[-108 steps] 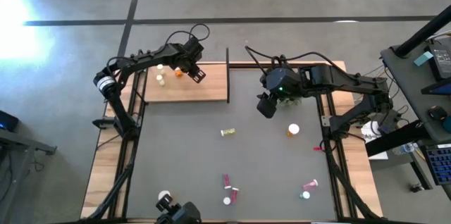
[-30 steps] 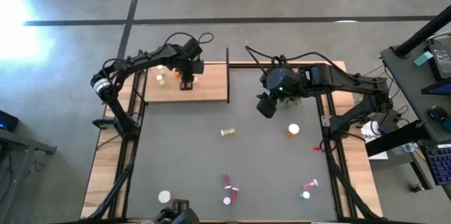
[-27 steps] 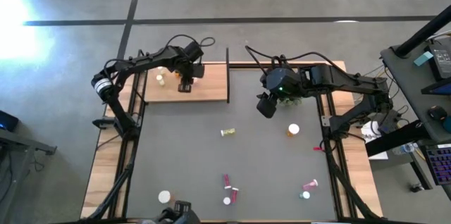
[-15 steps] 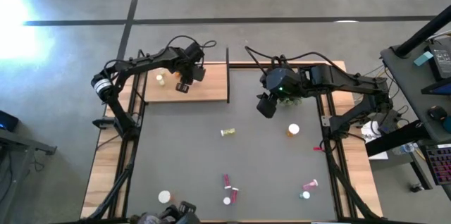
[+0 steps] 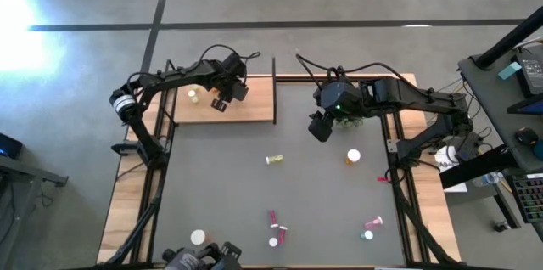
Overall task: Pick and place medicine bottles onto shelf by color
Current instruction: Put the top left pink pill bottle on the shelf
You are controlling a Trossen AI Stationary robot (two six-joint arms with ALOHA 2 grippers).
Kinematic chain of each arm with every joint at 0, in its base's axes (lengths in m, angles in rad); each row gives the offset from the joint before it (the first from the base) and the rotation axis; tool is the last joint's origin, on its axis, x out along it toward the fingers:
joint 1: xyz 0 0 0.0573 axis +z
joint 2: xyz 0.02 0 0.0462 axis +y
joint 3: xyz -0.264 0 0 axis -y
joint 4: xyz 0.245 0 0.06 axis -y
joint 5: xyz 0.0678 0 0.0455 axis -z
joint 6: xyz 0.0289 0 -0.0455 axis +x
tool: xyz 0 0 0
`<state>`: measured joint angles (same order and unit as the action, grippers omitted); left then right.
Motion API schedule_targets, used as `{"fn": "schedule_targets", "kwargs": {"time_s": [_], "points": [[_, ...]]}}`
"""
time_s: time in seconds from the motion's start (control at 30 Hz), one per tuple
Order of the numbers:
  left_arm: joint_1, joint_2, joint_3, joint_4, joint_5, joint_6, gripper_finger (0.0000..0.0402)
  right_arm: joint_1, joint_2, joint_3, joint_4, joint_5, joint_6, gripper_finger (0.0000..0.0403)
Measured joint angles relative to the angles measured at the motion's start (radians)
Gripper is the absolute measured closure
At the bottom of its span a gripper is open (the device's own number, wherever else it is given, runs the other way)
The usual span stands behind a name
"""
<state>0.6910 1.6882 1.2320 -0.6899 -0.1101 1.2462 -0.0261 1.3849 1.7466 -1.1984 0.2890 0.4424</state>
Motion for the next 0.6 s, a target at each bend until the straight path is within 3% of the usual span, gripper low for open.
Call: {"fn": "schedule_targets", "kwargs": {"time_s": [0.6], "points": [[0.010,0.073,0.000,0.014,-0.005,0.017,0.0283,0.000,0.000,0.000,0.002,0.000,0.011,0.0197]]}}
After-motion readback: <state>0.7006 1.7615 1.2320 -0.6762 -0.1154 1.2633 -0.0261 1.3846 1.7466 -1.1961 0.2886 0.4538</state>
